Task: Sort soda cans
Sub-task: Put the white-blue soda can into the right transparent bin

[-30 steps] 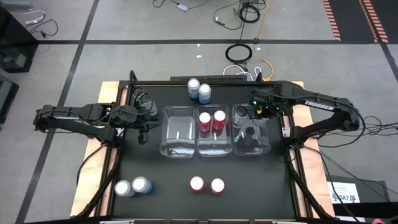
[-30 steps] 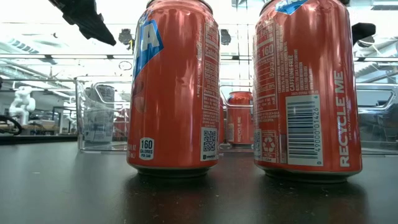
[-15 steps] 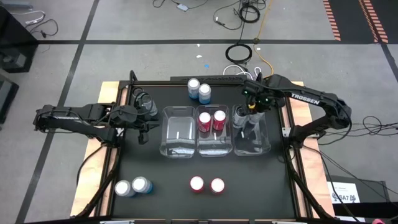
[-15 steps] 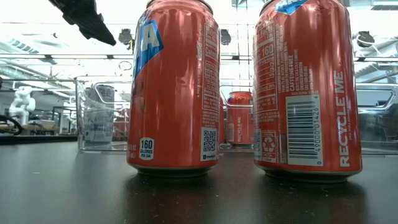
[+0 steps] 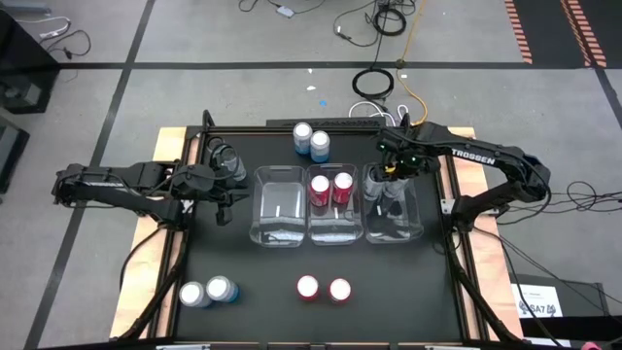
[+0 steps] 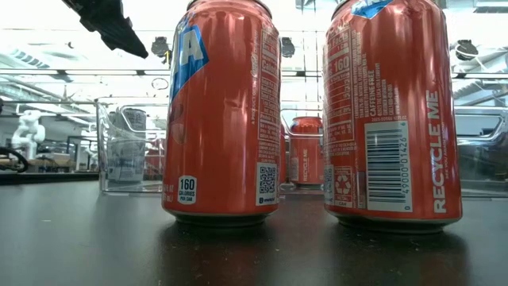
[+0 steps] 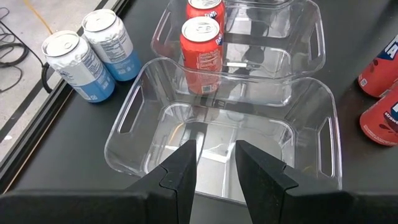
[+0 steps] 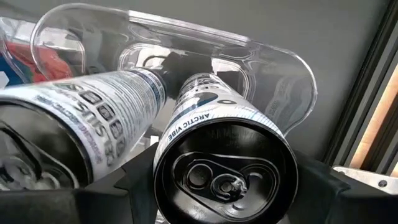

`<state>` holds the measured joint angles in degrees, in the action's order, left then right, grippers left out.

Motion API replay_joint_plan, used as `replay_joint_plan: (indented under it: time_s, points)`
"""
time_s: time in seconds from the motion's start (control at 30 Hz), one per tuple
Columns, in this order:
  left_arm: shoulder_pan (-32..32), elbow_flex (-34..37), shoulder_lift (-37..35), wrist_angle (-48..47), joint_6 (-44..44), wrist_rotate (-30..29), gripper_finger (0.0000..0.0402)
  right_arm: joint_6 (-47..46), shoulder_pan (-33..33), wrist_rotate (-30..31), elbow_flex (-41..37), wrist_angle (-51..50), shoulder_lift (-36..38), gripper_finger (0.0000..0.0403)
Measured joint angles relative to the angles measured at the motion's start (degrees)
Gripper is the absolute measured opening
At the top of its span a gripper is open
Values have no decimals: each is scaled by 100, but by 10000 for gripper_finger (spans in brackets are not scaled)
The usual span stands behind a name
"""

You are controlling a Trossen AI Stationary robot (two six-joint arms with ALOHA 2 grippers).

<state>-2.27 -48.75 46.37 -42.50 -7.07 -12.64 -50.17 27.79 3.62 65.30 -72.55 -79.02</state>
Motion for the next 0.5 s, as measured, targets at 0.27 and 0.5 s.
replay_joint_plan:
  time_s: [0.27,0.5]
  points:
    - [1,0,0,0,0,0,123,-9,-11,94,-7,2,-2,290]
    - [0,1,0,0,0,-1,123,-114,-33,85,-7,0,60,308]
